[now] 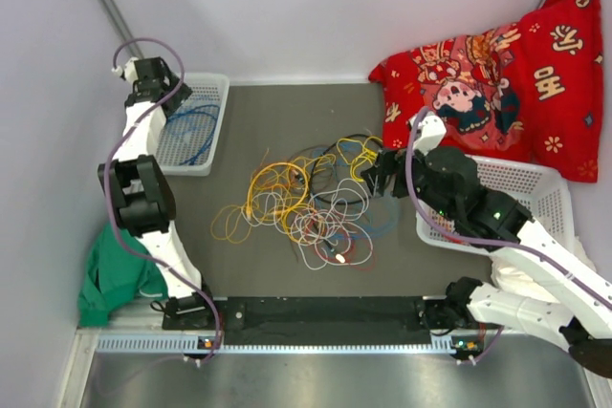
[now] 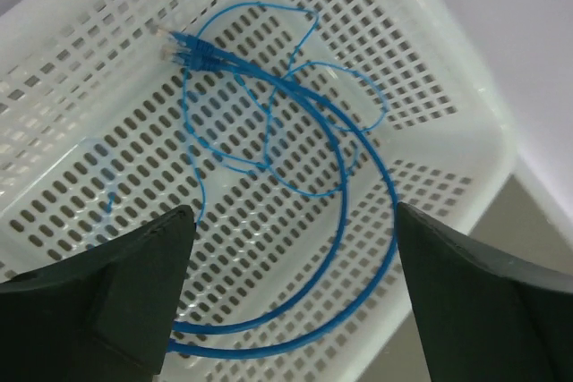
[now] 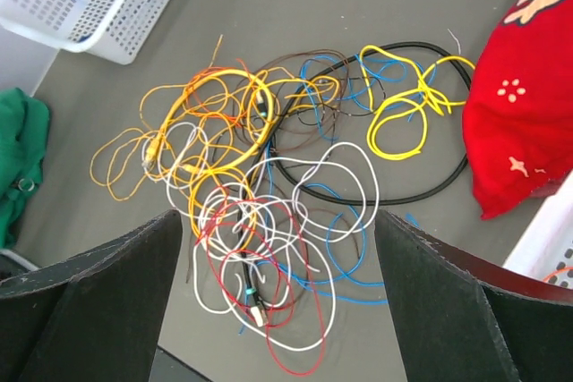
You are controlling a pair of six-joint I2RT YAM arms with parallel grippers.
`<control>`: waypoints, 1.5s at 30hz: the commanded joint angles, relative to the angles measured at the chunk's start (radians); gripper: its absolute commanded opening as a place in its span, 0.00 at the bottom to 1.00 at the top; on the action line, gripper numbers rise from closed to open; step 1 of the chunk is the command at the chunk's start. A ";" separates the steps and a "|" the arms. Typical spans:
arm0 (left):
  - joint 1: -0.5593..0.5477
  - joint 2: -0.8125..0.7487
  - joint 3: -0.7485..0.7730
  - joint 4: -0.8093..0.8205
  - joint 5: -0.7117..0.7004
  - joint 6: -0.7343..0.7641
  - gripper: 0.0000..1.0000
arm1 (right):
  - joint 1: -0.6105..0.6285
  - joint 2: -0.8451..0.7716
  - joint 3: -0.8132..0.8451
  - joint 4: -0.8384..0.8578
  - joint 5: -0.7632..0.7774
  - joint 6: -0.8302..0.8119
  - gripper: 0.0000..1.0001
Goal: Untangle the cables
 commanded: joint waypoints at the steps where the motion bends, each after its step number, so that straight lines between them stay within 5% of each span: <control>1: -0.013 -0.113 0.009 0.098 0.006 0.022 0.99 | -0.013 0.038 0.048 0.022 0.015 -0.025 0.88; 5: -0.047 -0.216 -0.040 0.107 0.029 0.002 0.99 | -0.013 0.061 0.063 0.023 0.004 -0.013 0.88; 9: -0.148 -0.429 -0.257 0.209 0.079 -0.039 0.99 | -0.015 0.050 0.019 0.022 0.003 0.021 0.88; 16: -0.577 -0.646 -0.555 0.240 0.046 -0.059 0.99 | -0.013 0.013 -0.096 0.043 -0.025 0.050 0.91; 22: -0.755 -0.779 -0.763 0.179 -0.019 -0.083 0.99 | -0.013 0.088 -0.165 0.031 -0.051 0.056 0.92; 29: -0.807 -1.037 -1.056 0.164 -0.014 -0.180 0.99 | -0.013 0.119 -0.269 0.095 -0.031 0.119 0.90; 40: -0.854 -1.117 -1.046 0.061 -0.040 -0.168 0.99 | -0.019 0.375 -0.179 -0.021 0.250 0.182 0.90; 45: -0.855 -1.143 -1.046 0.041 -0.025 -0.165 0.99 | -0.028 0.460 -0.079 -0.037 0.247 0.200 0.89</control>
